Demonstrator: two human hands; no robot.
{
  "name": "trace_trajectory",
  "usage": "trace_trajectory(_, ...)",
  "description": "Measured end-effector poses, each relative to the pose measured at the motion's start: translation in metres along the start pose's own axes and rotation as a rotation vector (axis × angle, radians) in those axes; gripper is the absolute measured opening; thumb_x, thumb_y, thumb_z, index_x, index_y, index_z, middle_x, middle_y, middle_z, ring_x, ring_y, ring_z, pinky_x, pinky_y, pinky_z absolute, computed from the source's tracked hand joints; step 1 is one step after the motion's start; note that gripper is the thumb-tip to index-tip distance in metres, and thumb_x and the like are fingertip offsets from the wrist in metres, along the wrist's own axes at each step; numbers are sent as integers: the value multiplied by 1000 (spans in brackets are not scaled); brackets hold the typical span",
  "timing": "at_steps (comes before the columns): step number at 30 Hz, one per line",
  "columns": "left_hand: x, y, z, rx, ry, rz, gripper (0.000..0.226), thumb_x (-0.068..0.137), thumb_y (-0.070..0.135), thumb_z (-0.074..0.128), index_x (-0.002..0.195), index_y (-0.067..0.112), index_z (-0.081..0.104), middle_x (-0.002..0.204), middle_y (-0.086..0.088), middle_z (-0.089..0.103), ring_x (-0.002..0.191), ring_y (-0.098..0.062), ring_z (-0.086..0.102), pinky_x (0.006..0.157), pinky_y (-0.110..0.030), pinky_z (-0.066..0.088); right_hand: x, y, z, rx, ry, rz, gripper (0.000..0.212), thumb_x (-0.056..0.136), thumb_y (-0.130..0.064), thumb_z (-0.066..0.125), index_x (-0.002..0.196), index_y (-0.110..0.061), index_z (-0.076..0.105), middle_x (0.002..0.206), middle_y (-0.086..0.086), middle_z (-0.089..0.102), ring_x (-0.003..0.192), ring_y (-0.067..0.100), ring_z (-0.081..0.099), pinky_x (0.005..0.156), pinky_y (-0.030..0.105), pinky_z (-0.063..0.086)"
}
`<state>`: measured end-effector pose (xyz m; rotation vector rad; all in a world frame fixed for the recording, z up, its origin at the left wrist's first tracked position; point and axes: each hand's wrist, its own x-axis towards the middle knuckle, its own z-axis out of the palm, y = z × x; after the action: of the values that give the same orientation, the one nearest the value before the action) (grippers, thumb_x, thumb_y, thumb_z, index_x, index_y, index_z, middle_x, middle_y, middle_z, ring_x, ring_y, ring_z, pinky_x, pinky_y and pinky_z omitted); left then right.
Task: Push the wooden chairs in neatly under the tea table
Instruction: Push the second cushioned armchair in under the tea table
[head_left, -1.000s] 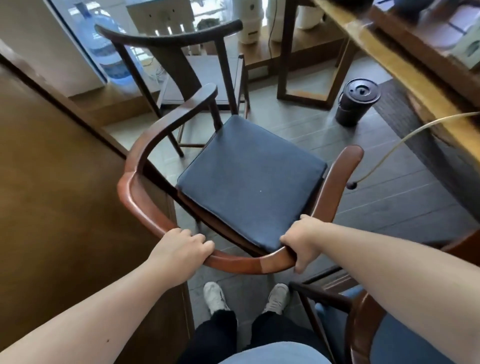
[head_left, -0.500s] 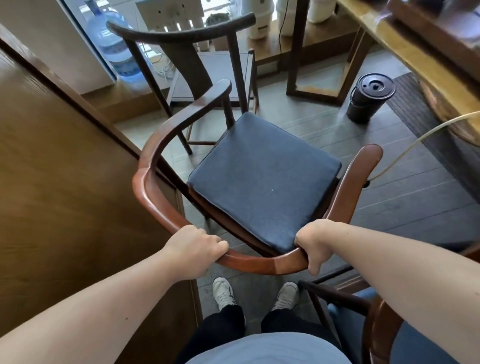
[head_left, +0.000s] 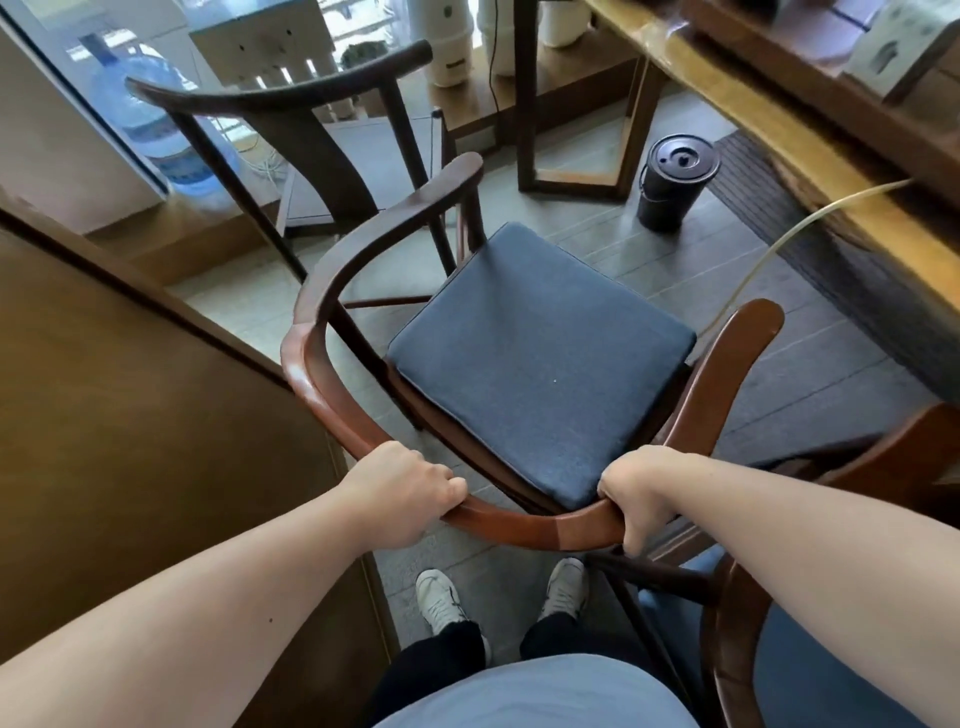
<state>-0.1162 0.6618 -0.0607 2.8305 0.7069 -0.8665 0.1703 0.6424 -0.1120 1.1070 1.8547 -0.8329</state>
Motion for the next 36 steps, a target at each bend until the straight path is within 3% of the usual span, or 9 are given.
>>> trace_trajectory(11,53,-4,-42,110,9,151,10,89,19,49,99,20,50,88,4,64,76,-25,64,62,-38,52,-22,31,36,175,51,69,44,58,-57,69,87,-25,64,73,-6,62,71,21,61,65,30,51)
trace_trajectory(16,72,-2,-57,140,26,179,14,92,26,50,105,21,52,92,2,63,79,-25,61,69,-42,52,-29,44,46,194,70,113,48,57,-61,67,90,-27,63,81,-7,66,78,22,63,72,33,54)
trace_trajectory(19,71,-2,-58,117,107,221,20,94,32,50,110,20,51,98,1,62,87,-25,59,79,-42,49,-33,46,45,177,70,138,70,58,-74,64,108,-26,60,99,-3,66,92,23,62,83,38,49)
trace_trajectory(22,68,-24,-59,58,212,296,35,88,43,56,116,23,49,102,3,63,92,-23,59,78,-41,51,-35,38,43,260,92,135,101,53,-90,54,130,-24,47,121,3,58,111,28,56,93,44,43)
trace_trajectory(25,64,-64,-61,47,272,375,51,81,51,63,122,25,50,112,3,65,101,-22,60,81,-40,53,-39,12,27,500,219,89,103,58,-89,56,139,-29,37,130,0,51,120,25,50,99,43,42)
trace_trajectory(30,56,-123,-61,62,343,511,64,75,57,66,125,20,50,117,0,64,107,-24,58,91,-41,51,-45,-42,-2,829,544,104,91,66,-82,61,140,-31,40,135,-12,48,122,8,46,102,32,41)
trace_trajectory(36,61,-185,-65,62,395,580,65,73,55,70,123,16,54,118,-4,65,110,-26,59,93,-42,50,-34,-101,-17,954,864,273,75,72,-70,58,135,-30,46,132,-13,50,120,7,47,102,36,42)
